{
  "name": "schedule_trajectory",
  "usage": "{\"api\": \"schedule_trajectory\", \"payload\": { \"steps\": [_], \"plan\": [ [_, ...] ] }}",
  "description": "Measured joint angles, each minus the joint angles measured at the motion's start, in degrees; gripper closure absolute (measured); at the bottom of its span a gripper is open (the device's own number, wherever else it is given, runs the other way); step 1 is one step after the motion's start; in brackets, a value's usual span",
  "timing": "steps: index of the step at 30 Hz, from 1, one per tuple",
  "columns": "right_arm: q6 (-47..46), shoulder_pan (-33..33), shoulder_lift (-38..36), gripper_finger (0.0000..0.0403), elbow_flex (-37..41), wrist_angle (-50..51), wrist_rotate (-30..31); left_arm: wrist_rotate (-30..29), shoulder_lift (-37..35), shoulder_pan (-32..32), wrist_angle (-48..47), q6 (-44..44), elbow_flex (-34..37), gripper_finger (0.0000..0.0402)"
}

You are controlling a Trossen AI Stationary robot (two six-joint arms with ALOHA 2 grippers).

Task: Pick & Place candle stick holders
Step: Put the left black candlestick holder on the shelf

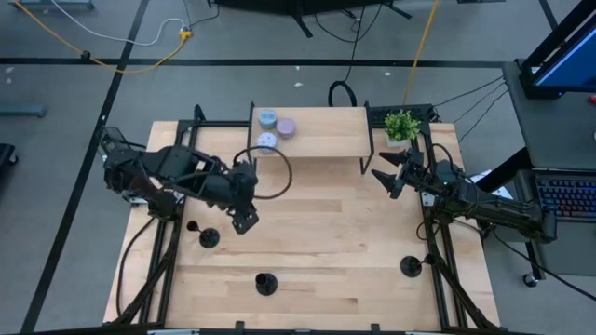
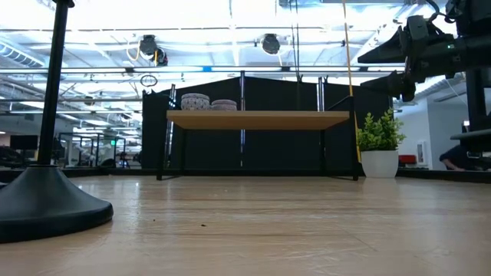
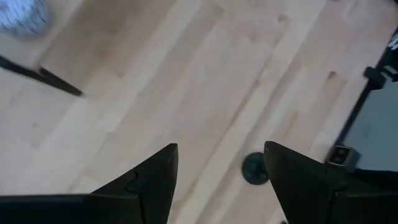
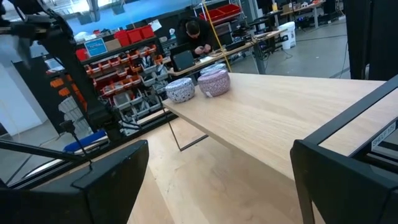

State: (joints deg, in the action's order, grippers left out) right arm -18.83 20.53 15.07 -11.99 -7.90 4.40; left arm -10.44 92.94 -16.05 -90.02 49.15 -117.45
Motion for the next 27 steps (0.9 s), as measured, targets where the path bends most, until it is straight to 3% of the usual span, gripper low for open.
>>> {"api": "schedule_trajectory", "payload": {
  "steps": [7, 11, 16, 21, 27],
  "plan": [
    [0.0, 0.0, 0.0, 0.0014, 0.0, 0.0, 0.0, -0.31, -0.04, -3.53, 0.05, 5.62, 4.78, 0.0158],
    [0.0, 0.0, 0.0, 0.0014, 0.0, 0.0, 0.0, -0.67, -0.02, -4.59, 0.03, 5.89, 11.47, 0.0158],
    [-0.58, 0.0, 0.0, 0.0014, 0.0, 0.0, -0.01, 4.25, -0.76, -4.63, 0.08, 5.78, 22.11, 0.0158],
    [-1.7, 0.0, 0.0, 0.0014, 0.0, 0.0, 0.0, 6.74, -5.65, -3.78, -0.18, 7.75, 31.74, 0.0158],
    [-1.58, 0.0, 0.0, 0.0014, 0.0, 0.0, 0.0, 7.24, -16.28, -3.19, -0.23, 14.78, 39.13, 0.0158]
  ]
}}
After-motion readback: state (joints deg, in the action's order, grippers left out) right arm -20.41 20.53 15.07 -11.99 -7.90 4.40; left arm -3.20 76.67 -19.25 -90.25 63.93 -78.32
